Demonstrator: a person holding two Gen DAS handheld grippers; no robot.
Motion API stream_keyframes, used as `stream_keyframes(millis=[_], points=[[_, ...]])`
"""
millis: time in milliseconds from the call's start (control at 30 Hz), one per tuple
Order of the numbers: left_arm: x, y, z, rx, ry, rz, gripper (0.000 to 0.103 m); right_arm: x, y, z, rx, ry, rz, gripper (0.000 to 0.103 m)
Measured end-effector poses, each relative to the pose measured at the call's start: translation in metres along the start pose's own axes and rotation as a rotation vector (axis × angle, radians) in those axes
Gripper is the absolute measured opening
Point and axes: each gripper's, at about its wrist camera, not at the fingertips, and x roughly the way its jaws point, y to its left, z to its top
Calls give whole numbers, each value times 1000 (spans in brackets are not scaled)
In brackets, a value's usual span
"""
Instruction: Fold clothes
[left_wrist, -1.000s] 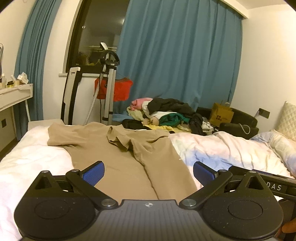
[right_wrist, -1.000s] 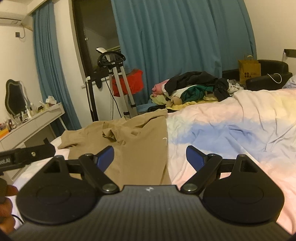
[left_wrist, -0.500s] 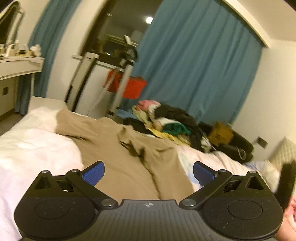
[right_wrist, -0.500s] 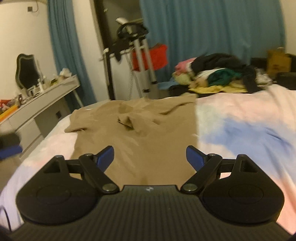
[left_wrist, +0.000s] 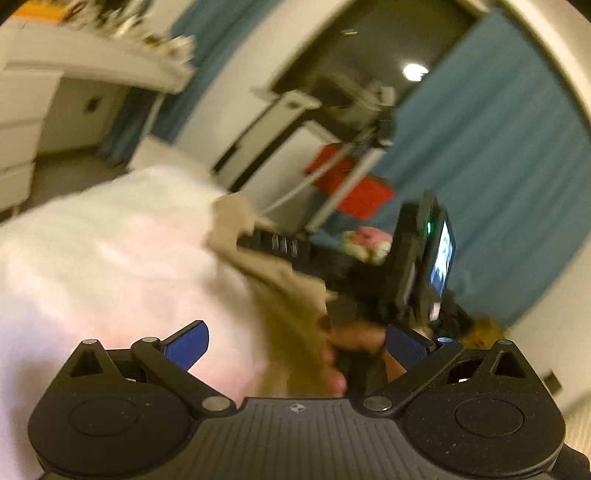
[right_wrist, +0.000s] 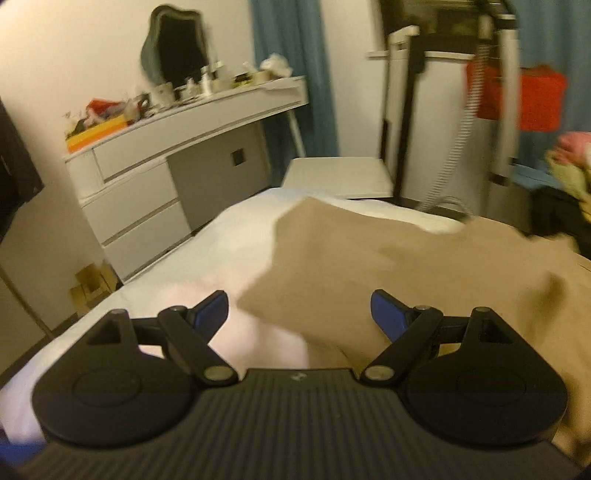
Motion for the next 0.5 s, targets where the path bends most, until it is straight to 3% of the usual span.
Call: stream_keyframes(millis=[167,200,267,300,333,500], points=[[23,16,4,-59,-13,42,103,54,-1,13,0,23,-37,86],[26,16,3,-62,-9,40,103,60,0,13,-25,31,-52,81],[25,12,1,-43,-25,43,103,68,3,13,-59,51,-73,54],[25,10,0,-32,-35,44,103,68,2,15,-50,57,-70,28],[24,7,-1,-21,-45,46,103,64,-1,20,-19,53,-69,15],[15,-2,-2,-2,-108,23,103,5,-20,47,76,-66,-68,11]])
